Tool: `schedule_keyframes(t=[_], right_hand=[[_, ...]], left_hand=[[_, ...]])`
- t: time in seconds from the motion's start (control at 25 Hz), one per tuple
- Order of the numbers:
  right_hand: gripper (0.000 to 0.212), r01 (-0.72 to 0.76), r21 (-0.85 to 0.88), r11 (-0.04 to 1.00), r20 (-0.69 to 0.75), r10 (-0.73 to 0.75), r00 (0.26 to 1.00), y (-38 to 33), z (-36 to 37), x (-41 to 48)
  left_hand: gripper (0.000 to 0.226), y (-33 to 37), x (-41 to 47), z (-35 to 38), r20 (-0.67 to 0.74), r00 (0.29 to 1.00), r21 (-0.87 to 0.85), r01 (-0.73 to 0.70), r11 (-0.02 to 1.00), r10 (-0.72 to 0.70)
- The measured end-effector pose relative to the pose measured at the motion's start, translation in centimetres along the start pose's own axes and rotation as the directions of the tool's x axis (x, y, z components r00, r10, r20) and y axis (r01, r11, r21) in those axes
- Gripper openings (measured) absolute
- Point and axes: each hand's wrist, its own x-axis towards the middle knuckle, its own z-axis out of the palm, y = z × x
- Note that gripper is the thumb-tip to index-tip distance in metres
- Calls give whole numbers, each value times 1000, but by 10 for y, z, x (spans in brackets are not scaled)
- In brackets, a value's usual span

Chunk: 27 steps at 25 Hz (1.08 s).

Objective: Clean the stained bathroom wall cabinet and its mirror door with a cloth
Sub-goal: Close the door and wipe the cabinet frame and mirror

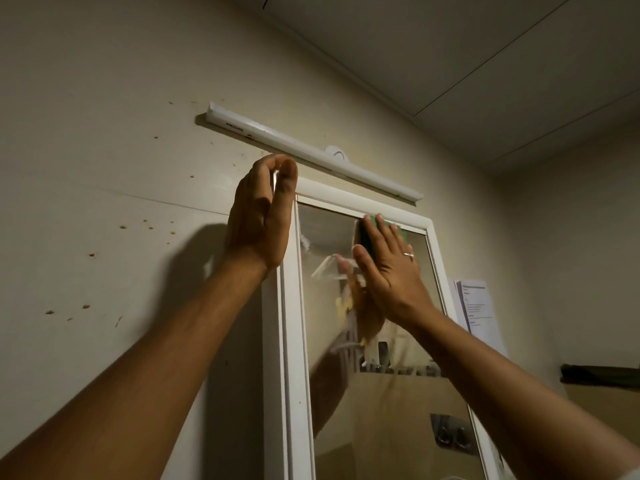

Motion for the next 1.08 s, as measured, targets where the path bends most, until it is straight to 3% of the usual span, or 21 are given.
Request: schedule_keyframes(t=[0.16, 0.32, 0.52, 0.8, 1.08], right_hand=[[77, -27, 36, 999, -15, 28, 999, 46, -5, 9], [73, -179, 84, 980, -78, 185, 980, 80, -5, 11], [80, -369, 211, 905, -60, 389, 919, 34, 4, 21], [81, -32, 186, 982, -29, 38, 999, -115, 25, -3], [79, 98, 129, 987, 11, -100, 995, -134, 26, -31]], left_hand=[[72, 0, 0, 0, -16, 1000, 2, -3, 1000, 3], [64, 4, -3, -1, -2, 999, -4, 48, 999, -48], [70, 7, -4, -4, 22, 994, -82, 109, 991, -107], [84, 4, 0, -19, 131, 983, -138, 147, 980, -129], [75, 0, -7, -12, 164, 984, -195, 102, 975, -70]])
